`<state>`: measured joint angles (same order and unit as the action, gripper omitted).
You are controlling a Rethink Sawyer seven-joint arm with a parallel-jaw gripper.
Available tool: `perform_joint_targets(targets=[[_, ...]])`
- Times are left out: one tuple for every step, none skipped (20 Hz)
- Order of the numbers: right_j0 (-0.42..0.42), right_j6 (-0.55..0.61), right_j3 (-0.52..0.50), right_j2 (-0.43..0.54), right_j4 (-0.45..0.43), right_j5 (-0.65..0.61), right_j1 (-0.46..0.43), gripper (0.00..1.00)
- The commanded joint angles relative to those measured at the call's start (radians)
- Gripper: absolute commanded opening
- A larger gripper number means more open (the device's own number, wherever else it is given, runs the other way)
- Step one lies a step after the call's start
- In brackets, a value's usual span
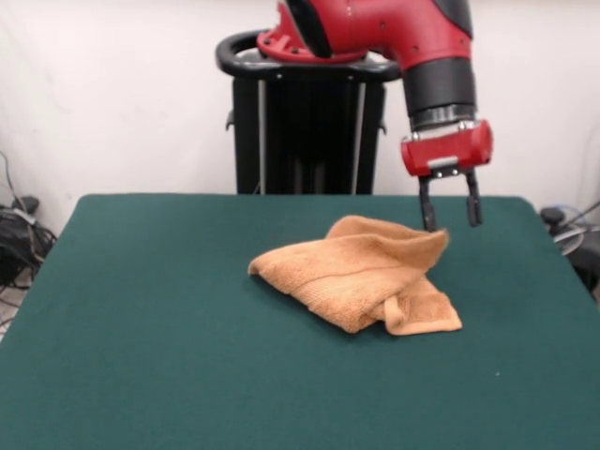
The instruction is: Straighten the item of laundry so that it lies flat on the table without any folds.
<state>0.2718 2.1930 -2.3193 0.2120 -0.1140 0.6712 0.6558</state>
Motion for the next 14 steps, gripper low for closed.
perform_joint_targets(targets=[[-0.056,0.051,0.119,-0.1,0.092,-0.104,-0.021,1.0],[-0.068,0.04,0.124,-0.113,0.098,-0.121,-0.028,1.0],[-0.072,0.041,0.127,-0.115,0.096,-0.129,-0.035,1.0],[-0.076,0.043,0.129,-0.118,0.094,-0.137,-0.043,1.0],[-0.077,0.044,0.13,-0.117,0.092,-0.149,-0.049,1.0],[-0.078,0.044,0.131,-0.117,0.091,-0.162,-0.054,1.0],[-0.078,0.044,0.131,-0.116,0.087,-0.174,-0.056,1.0],[-0.076,0.042,0.128,-0.114,0.082,-0.198,-0.052,1.0],[-0.077,0.046,0.127,-0.115,0.079,-0.204,-0.051,1.0],[-0.082,0.051,0.126,-0.118,0.08,-0.202,-0.05,1.0],[-0.085,0.055,0.127,-0.12,0.079,-0.203,-0.05,1.0],[-0.086,0.063,0.127,-0.12,0.076,-0.203,-0.053,1.0],[-0.085,0.072,0.125,-0.117,0.076,-0.209,-0.053,1.0],[-0.084,0.081,0.124,-0.113,0.075,-0.215,-0.054,1.0]])
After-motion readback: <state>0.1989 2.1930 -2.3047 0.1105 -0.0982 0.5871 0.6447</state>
